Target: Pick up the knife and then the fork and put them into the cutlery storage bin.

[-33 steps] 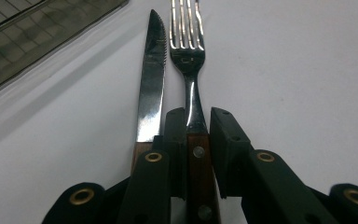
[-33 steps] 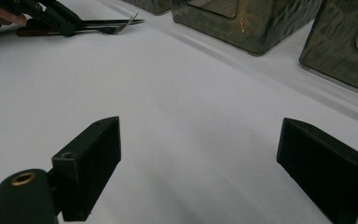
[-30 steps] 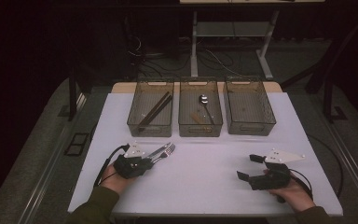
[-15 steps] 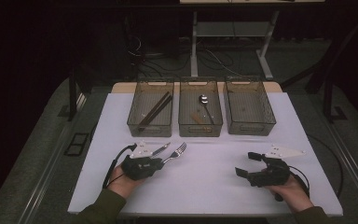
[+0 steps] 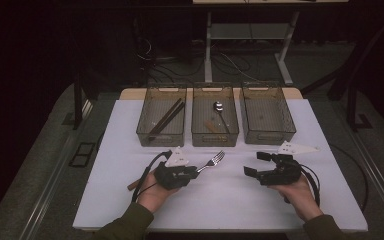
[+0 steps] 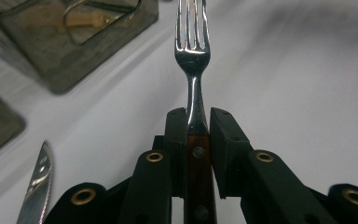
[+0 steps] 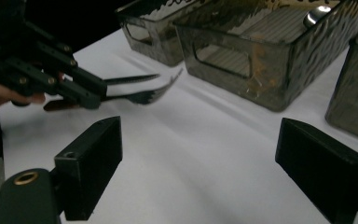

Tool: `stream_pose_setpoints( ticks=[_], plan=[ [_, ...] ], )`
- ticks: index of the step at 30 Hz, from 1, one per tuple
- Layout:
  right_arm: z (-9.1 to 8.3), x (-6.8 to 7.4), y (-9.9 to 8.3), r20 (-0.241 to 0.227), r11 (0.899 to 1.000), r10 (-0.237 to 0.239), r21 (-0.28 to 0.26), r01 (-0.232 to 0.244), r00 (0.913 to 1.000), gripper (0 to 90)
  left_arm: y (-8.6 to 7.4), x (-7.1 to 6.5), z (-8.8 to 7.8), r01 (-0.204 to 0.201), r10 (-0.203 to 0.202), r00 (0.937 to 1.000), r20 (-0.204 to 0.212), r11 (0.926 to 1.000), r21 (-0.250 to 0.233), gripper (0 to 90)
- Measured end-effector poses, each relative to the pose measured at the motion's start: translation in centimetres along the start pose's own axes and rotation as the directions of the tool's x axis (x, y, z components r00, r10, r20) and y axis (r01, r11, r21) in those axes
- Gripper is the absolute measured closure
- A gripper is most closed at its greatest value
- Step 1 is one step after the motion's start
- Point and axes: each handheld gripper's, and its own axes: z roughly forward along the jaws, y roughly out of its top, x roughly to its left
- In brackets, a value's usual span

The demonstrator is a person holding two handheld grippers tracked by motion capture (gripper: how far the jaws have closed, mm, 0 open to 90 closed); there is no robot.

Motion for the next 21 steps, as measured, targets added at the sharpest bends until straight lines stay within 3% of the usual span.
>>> stream_pose_setpoints(
  ticks=[6, 13, 21],
  plan=[
    [1.2, -0.3, 1.0, 0.002, 0.999, 0.010, -0.033, -0.010, 0.9999, 19.0, 1.4, -0.8, 1.3, -0.004, 0.004, 0.9999, -0.015, 0.9997, -0.026, 77.2],
    [2.6, -0.7, 1.4, -0.047, 0.996, 0.071, -0.047, -0.073, 0.9964, 28.6, 1.9, -1.6, 1.5, -0.010, 0.008, 0.9995, -0.032, 0.9980, -0.063, 77.2],
    [4.2, -1.0, 1.4, -0.086, 0.992, 0.118, -0.032, -0.121, 0.9893, 47.3, 1.8, -2.4, 1.5, -0.021, 0.018, 0.9994, -0.030, 0.9949, -0.099, 77.2]
  ],
)
